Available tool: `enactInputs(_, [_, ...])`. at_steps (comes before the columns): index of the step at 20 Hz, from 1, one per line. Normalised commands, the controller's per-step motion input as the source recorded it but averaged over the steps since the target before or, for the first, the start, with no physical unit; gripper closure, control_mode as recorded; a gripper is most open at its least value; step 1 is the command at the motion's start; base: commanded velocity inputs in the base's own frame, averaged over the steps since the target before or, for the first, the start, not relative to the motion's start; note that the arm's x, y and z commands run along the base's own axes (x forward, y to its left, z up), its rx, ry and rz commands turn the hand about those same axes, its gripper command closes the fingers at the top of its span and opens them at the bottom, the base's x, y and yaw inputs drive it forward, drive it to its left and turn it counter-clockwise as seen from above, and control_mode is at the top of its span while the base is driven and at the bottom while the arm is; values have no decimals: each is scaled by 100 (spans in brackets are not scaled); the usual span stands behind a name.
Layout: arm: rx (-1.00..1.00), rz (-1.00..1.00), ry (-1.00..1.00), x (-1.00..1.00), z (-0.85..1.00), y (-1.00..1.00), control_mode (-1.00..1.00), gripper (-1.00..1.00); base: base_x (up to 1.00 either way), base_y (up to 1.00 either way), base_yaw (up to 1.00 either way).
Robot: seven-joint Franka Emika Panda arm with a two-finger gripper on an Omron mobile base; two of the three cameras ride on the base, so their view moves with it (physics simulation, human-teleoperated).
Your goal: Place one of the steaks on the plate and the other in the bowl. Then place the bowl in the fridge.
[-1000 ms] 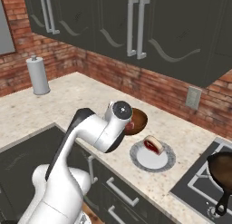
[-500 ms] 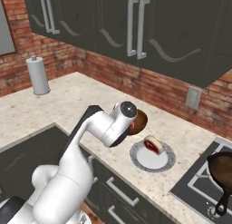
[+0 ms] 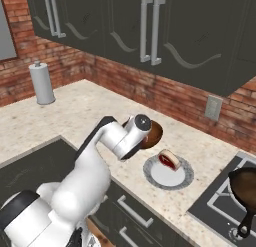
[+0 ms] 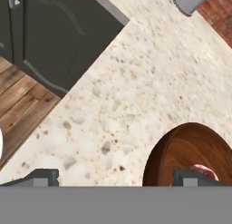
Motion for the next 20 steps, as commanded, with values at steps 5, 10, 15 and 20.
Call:
enactInputs(5, [0,0,1,39,-22,0,-100,-100,0,0,0])
enactInputs(10, [0,0,0,35,-20,-4,-100,-100,0,0,0])
enactInputs(15, [0,0,0,30,-21,-12,-100,-100,0,0,0])
enactInputs(20, [0,0,0,30,-22,-12,-100,-100,0,0,0])
